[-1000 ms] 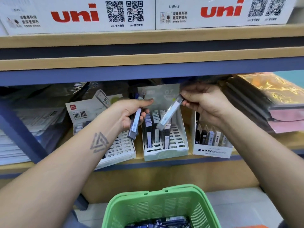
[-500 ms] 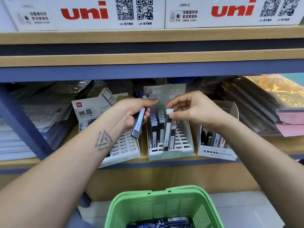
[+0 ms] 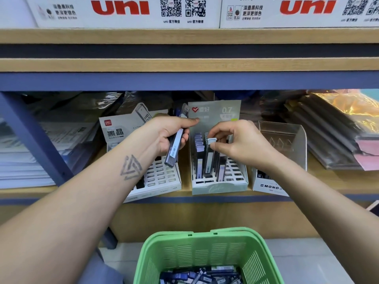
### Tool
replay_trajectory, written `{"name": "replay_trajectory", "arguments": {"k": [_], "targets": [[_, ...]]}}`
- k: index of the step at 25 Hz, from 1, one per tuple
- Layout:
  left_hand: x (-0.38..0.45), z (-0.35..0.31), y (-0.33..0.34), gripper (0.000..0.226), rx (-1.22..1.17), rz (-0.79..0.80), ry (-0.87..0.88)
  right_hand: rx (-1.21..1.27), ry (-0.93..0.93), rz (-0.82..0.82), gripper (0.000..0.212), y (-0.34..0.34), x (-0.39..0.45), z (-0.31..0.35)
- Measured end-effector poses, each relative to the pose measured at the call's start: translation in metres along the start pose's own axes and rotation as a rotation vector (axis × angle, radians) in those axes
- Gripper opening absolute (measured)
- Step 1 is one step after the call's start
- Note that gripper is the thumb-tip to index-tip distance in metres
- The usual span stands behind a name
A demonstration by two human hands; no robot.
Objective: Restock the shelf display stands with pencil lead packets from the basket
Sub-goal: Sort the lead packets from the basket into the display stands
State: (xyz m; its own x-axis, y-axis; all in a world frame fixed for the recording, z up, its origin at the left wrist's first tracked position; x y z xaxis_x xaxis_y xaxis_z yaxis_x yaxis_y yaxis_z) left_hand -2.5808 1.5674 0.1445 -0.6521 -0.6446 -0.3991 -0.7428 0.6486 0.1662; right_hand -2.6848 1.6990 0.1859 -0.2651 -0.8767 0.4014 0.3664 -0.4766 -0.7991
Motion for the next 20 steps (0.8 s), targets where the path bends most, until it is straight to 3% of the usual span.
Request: {"name": "replay_trajectory", "arguments": {"k": [9,15,20], "targets": [[0.000,0.001,-0.002,0.028,0.012,-0.003,-0.003,0.015,0.023,0.114,0.021,-0.004,0.000,0.002],[-0.001,0.001,-0.001,0.025,0.014,-0.005,0.005,-0.121,-0.012,0.091,0.011,0.006,0.001,-0.001],[0.001,0.002,0.000,0.025,0.020,-0.001,-0.007,-0.276,-0.089,0.000,0.016,0.012,0.004,0.001]]}}
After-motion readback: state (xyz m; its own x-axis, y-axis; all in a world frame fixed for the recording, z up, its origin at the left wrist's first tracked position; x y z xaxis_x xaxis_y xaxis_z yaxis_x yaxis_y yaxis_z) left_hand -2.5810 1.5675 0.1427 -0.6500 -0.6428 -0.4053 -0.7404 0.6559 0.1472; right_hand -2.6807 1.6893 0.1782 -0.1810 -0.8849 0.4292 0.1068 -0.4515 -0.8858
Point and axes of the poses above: each hand's wrist, its own x-axis towards the middle knuckle, its own y-axis out of the palm, z = x × y, the point moved 8 cm from there along x, towards the middle knuckle, and after that the axes turned 7 degrees about -x, right-handed, at the moved point
